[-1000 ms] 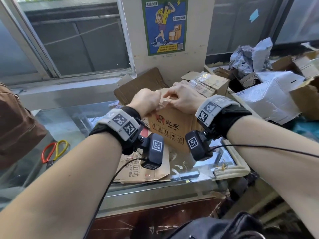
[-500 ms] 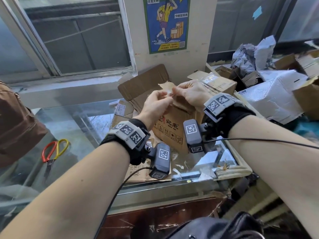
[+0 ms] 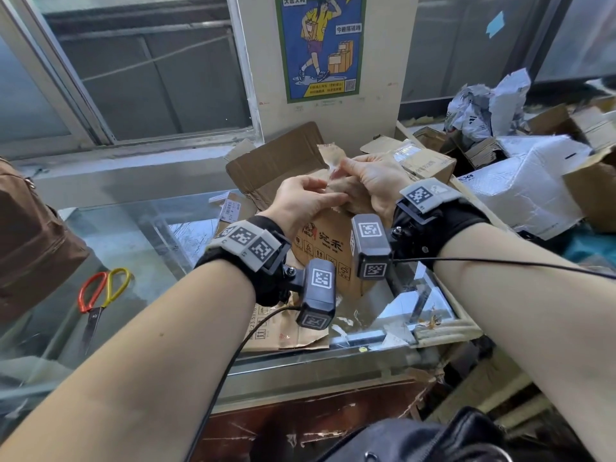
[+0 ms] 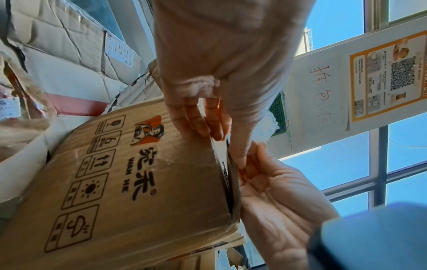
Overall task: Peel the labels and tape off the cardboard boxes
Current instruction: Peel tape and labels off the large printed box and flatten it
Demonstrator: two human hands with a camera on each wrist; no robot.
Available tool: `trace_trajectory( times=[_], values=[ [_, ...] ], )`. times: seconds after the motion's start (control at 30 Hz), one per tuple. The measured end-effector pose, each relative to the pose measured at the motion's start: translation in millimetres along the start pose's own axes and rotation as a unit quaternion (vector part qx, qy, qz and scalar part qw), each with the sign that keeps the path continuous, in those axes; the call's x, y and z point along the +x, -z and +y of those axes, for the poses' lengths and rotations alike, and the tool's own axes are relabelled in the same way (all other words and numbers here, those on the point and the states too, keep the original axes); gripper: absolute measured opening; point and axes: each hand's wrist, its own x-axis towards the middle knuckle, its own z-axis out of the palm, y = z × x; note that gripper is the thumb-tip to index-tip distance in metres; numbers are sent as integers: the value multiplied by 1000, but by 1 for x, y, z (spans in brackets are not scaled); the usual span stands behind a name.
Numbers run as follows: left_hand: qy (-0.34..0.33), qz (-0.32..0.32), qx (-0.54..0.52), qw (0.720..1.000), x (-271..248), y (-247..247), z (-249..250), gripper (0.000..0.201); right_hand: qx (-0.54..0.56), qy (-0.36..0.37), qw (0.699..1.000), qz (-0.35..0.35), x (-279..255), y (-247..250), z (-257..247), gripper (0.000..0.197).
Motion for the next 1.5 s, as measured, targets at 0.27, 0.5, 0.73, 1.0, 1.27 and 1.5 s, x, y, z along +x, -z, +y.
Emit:
trace_trajectory(
  times=[0.27, 0.5, 0.73, 1.0, 1.27, 1.5],
  values=[
    [17, -1, 25, 1000, 4, 0, 2, 36, 6, 20, 1000, 18, 15, 4, 7, 26],
    [16, 5, 45, 999, 9, -8, 1, 30, 34, 27, 999, 19, 20, 8, 10, 30],
    [15, -17, 38, 999, 5, -7, 5, 26, 73, 34, 996, 38, 17, 8, 9, 48],
    [15, -28, 29, 999, -1, -8, 9, 26, 273, 46, 958, 70, 12, 8, 7, 25],
    [-32, -66, 41, 996, -3, -7, 31, 27, 403, 47, 909, 91, -3, 11, -18, 20],
    [-44, -123, 92, 987, 5, 23, 52, 27, 387, 25, 918, 84, -16, 19, -36, 24]
  ],
)
